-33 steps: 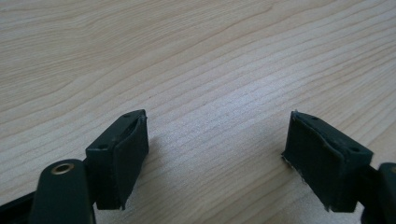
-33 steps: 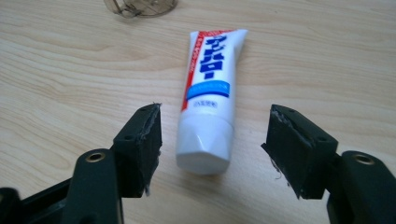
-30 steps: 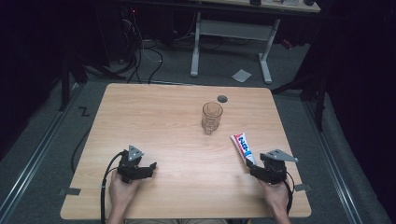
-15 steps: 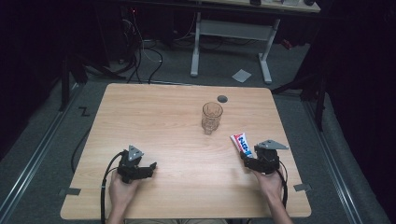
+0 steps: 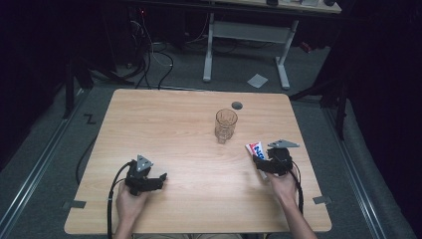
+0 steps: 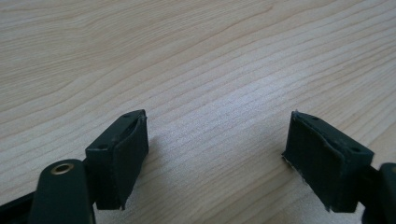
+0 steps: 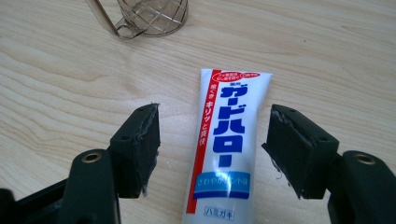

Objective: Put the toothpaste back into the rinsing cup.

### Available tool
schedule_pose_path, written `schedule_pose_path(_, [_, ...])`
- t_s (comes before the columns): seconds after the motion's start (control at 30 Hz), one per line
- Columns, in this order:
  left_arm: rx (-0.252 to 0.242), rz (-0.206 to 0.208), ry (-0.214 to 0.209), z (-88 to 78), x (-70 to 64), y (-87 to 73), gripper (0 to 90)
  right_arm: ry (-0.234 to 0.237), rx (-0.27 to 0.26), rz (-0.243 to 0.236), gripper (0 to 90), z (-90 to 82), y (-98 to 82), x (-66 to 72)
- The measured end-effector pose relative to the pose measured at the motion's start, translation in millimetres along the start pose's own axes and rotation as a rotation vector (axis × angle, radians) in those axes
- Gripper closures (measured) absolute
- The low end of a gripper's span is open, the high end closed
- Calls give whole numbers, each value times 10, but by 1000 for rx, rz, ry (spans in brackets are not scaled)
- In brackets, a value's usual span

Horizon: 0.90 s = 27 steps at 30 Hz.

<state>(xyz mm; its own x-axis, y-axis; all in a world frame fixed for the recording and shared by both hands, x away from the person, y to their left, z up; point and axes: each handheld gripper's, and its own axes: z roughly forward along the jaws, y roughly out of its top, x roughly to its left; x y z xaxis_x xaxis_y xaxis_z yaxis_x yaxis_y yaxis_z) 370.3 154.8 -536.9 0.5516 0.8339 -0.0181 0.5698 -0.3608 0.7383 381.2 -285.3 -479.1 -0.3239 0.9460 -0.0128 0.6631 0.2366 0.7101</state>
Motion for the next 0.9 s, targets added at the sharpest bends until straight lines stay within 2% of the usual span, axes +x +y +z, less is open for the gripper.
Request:
schedule_pose_path(0.07, [0,0,0,0,0,0,217,-1,7,-15,353,27,28,0])
schedule_pose_path(0.27, [0,0,0,0,0,0,217,0,7,-8,353,48,66,-21])
schedule_pose_path(0.33, [0,0,0,0,1,0,217,6,5,-6,378,54,77,-26])
schedule_pose_path(0.43, [0,0,0,0,1,0,218,1,40,-5,392,102,125,-23])
schedule_pose_path(0.5, [0,-1,0,0,1,0,218,0,44,-8,398,110,137,-23])
schedule_pose_path(0.57, [0,-1,0,0,1,0,218,17,52,7,402,141,173,-35])
schedule_pose_path(0.77, [0,-1,0,0,1,0,218,19,96,26,411,199,242,-52])
schedule_pose_path(0.83, [0,-1,0,0,1,0,219,19,99,25,410,206,246,-57])
schedule_pose_path(0.87, [0,-1,0,0,1,0,219,7,127,18,399,234,262,-65])
schedule_pose_path(0.9, [0,-1,0,0,1,0,218,7,127,18,399,234,262,-65])
